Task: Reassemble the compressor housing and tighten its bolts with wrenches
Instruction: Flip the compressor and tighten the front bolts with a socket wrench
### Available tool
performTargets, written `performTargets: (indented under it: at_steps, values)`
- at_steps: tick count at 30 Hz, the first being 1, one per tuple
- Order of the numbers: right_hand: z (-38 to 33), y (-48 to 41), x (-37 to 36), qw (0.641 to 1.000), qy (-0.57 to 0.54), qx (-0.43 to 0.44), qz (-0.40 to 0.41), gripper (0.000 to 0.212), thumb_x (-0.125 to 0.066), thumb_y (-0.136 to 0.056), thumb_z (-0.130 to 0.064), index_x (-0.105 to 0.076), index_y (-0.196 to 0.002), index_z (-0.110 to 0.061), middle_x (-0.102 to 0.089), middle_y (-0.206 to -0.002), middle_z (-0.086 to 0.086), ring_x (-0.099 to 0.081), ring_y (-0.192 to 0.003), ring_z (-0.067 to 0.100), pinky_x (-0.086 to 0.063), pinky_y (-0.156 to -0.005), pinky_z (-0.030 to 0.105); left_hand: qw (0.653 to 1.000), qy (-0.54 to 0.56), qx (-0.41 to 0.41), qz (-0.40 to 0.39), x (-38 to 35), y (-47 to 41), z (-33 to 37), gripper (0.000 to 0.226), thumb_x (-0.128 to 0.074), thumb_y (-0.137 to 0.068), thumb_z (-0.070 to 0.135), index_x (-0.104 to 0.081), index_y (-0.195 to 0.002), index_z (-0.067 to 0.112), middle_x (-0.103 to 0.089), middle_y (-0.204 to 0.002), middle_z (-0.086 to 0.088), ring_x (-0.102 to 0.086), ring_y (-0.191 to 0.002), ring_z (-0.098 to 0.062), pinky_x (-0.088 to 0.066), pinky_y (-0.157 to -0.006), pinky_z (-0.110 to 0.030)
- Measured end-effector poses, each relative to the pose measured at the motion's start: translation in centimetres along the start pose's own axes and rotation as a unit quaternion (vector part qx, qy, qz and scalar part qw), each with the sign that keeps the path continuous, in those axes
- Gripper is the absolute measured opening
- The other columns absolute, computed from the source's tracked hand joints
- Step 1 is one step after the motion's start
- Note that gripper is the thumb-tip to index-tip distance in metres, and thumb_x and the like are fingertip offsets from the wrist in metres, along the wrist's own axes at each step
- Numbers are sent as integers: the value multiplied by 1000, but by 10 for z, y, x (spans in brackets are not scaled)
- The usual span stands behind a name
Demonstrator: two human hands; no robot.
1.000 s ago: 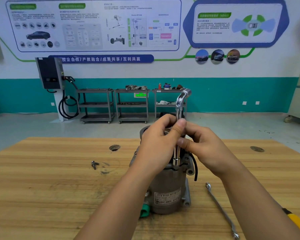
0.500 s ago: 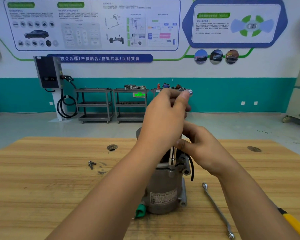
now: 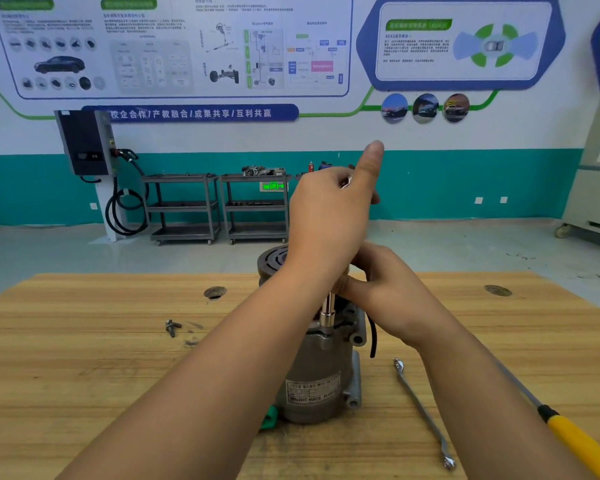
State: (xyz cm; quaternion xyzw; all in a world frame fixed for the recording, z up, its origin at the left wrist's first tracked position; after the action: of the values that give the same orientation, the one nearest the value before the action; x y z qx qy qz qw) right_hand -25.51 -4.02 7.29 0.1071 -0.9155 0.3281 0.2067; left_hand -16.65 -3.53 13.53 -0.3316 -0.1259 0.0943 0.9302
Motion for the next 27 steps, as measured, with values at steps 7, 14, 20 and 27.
performTargets:
  at_steps: [7,14,20,27]
  values:
    - [-1,-1,-2,1000,-12,7,22,11,-67,-82,-12,-64,-89,-4,-62,-81,8,-57,-81,16,-42,-70,22,952,177,72,-239,10,-12,-5,47,-40,-99,33,-41,-56,14,-20,-38,8,-15,-33,-7,-14,-38,-14]
    - [0,-2,-2,1000,6,18,2,7,-64,-85,-11,-70,-84,-7,-65,-94,0,-54,-93,6,-39,-81,20,860,260,111,-426,30,-26,-14,50,-39,-90,33,-47,-42,22,-15,-41,9,-10,-38,-9,-10,-36,-17]
    - [-4,-4,-8,997,64,22,41,14,-71,-80,-21,-63,-73,-31,-60,-84,-14,-51,-89,-2,-39,-77,17,952,187,130,-207,28,-15,-10,46,-46,-95,39,-55,-55,17,-25,-44,6,-23,-40,-12,-23,-42,-22]
    - [-9,0,-9,996,50,31,69,21,-64,-69,-23,-55,-58,-38,-61,-71,-16,-52,-63,-4,-37,-55,8,995,57,-56,65,11,19,3,53,-47,-93,47,-28,-52,21,-28,-38,10,-28,-41,-8,-23,-44,-20]
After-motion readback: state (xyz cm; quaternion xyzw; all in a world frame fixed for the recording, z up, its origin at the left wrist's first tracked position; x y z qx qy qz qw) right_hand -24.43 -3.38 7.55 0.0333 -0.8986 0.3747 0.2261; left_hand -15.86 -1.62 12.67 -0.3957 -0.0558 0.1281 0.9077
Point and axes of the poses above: each hand's wrist, its own y-axis away from the middle knuckle, its own x-axis out of the back of the hand, z = x × y, the point moved 1 cm from there along -y, towards the middle knuckle
